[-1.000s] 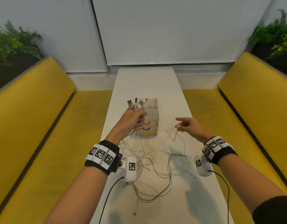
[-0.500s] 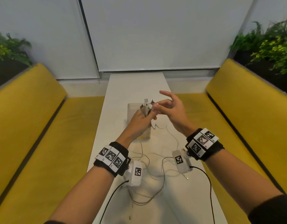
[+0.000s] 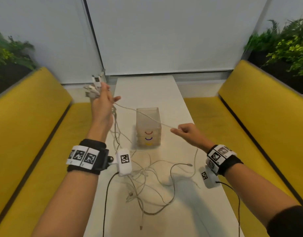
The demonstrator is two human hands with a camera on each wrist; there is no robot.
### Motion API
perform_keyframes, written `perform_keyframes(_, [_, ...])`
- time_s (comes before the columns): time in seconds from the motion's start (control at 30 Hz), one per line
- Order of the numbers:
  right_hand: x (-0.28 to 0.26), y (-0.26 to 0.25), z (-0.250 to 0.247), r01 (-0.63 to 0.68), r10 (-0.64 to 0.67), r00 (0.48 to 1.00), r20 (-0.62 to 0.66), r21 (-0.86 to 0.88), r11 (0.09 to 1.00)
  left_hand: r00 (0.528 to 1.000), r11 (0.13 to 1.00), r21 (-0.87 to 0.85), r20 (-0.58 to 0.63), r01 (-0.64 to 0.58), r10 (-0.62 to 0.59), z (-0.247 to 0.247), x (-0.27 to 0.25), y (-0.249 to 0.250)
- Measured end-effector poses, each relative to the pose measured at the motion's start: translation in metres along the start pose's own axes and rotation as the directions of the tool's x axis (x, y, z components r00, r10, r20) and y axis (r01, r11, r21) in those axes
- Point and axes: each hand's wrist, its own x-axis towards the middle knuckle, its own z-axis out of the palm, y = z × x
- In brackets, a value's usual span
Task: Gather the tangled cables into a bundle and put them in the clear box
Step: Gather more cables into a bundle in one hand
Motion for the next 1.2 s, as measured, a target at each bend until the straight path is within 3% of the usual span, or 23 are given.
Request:
perform_keyframes(0.1, [-0.008,0.031,-0.017,-0.125,0.128,0.985,-0.114,0.037,0.992,0.999,0.997,-0.071,-0.037,-0.04,0.038,-0.017,0.005,0.015])
perform_keyframes(0.2, [-0.012,0.045,-0.025,-0.202,0.169,0.931,-0.323,-0.071,0.977,0.999,0.998,-0.048,-0.023,-0.031,0.029,-0.018,0.0,0.019])
perform_keyframes(0.33, [-0.001,0.039,-0.024,-0.166,0.136,0.893,-0.43,-0.034,0.986,1.0,0.999,0.028,0.01,-0.022,0.022,-0.011,-0.008,0.009])
perform_keyframes(0.43, [0.006,0.026,-0.019,-0.054,0.029,0.933,-0.359,-0.06,0.997,0.998,0.998,0.064,0.059,-0.019,0.015,-0.007,-0.01,0.001])
perform_keyframes(0.57, [0.013,0.014,-0.011,-0.002,-0.043,0.987,-0.152,-0.28,0.96,0.99,0.997,0.077,0.144,-0.004,-0.007,0.006,-0.018,-0.006])
perform_keyframes(0.7, [0.016,0.022,-0.012,-0.017,-0.041,0.997,-0.069,-0.679,0.734,0.966,0.999,0.019,0.255,0.032,-0.036,0.013,-0.019,-0.004])
perform_keyframes(0.77, [0.014,0.022,-0.009,0.009,-0.047,0.998,-0.029,-0.75,0.662,0.955,0.995,0.091,0.292,0.027,-0.053,0.015,-0.02,-0.005])
perform_keyframes(0.83, [0.016,0.018,-0.004,0.022,-0.055,0.998,-0.026,-0.679,0.734,0.932,0.974,0.225,0.356,-0.014,-0.069,0.019,-0.027,-0.009])
perform_keyframes(0.93, [0.022,-0.006,0.001,0.137,-0.139,0.99,0.024,-0.411,0.901,0.894,0.891,0.443,0.432,-0.099,-0.115,0.027,-0.039,-0.025])
perform_keyframes(1.07, [0.019,-0.075,-0.009,0.297,-0.312,0.949,-0.043,-0.21,0.931,0.829,0.875,0.463,0.539,-0.143,-0.15,0.036,-0.053,-0.05])
perform_keyframes(1.13, [0.017,-0.094,-0.016,0.286,-0.291,0.953,-0.085,-0.062,0.956,0.845,0.883,0.456,0.511,-0.113,-0.156,0.038,-0.056,-0.052])
perform_keyframes(1.2, [0.014,-0.099,-0.021,0.226,-0.225,0.974,-0.028,0.169,0.959,0.876,0.896,0.43,0.468,-0.113,-0.114,0.037,-0.052,-0.051])
